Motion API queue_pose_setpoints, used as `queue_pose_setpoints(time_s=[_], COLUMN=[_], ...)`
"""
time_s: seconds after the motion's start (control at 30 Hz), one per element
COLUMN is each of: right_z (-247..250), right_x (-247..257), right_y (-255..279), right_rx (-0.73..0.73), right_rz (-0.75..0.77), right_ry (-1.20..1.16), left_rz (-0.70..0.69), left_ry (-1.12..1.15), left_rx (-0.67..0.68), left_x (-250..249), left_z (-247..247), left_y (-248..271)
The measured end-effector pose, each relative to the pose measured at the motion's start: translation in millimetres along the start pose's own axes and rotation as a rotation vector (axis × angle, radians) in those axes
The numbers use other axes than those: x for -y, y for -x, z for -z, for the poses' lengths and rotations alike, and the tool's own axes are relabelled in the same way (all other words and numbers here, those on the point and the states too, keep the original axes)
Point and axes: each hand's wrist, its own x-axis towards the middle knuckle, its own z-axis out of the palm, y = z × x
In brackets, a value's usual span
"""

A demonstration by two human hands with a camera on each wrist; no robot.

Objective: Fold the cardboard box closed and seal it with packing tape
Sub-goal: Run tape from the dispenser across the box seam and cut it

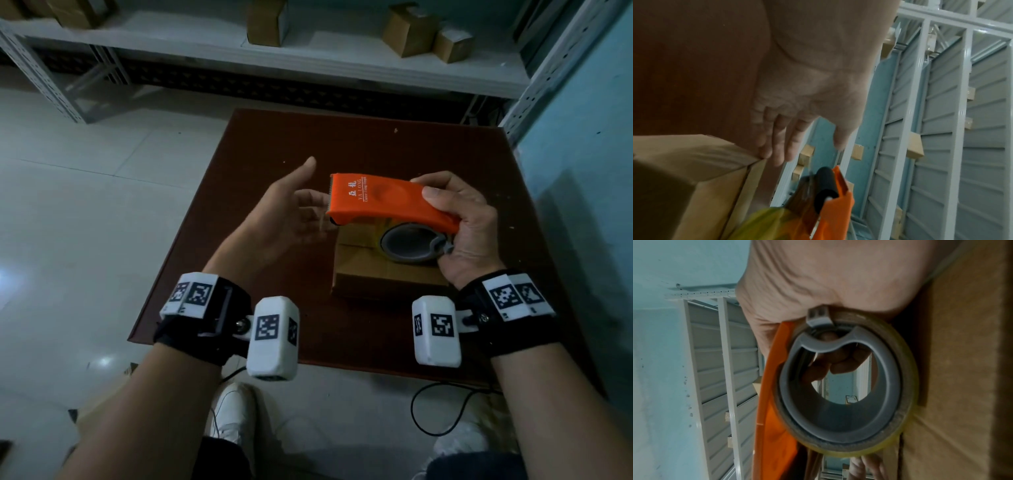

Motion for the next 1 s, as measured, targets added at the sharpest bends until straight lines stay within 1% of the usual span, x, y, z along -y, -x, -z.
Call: queue_pose_setpoints(time_s=[0.07, 0.13, 0.23, 0.33, 0.47, 0.6, 0.67, 0.8, 0.9, 1.0], right_z=[0.3, 0.1, -0.1, 0.4, 1.0, -1.4, -3.8, -5.6, -4.8, -4.0], right_x=[-0.2, 0.0, 0.2, 0.2, -0.4, -4.8, -6.6, -7.8, -6.7, -6.6], right_y=[0.0, 0.2, 0.3, 0.3, 1.2, 2.6, 3.7, 4.6, 6.6, 8.0], right_rx=[0.003, 0.010, 0.019, 0.021, 0.041, 0.062, 0.079, 0.112, 0.161, 0.227], right_rz=[0.000, 0.002, 0.002, 0.007, 0.016, 0.045, 0.069, 0.104, 0.128, 0.148], right_ry=[0.008, 0.016, 0.023, 0.037, 0.075, 0.169, 0.213, 0.287, 0.352, 0.443], left_rz=[0.030, 0.062, 0.097, 0.127, 0.154, 0.212, 0.236, 0.235, 0.228, 0.241], left_ry=[-0.057, -0.032, 0.063, 0.211, 0.310, 0.287, 0.246, 0.132, 0.051, -0.034], left_rx=[0.070, 0.142, 0.218, 0.238, 0.202, 0.175, 0.151, 0.062, -0.005, -0.034], left_x=[2.3, 3.3, 6.4, 7.2, 6.6, 6.0, 7.5, 12.4, 15.6, 18.5], left_z=[3.6, 5.7, 8.4, 7.8, 7.0, 4.6, 4.0, 3.0, 5.5, 10.4], left_y=[1.9, 3.1, 1.1, 0.7, 2.5, 3.7, 3.4, 2.4, 1.1, -0.3])
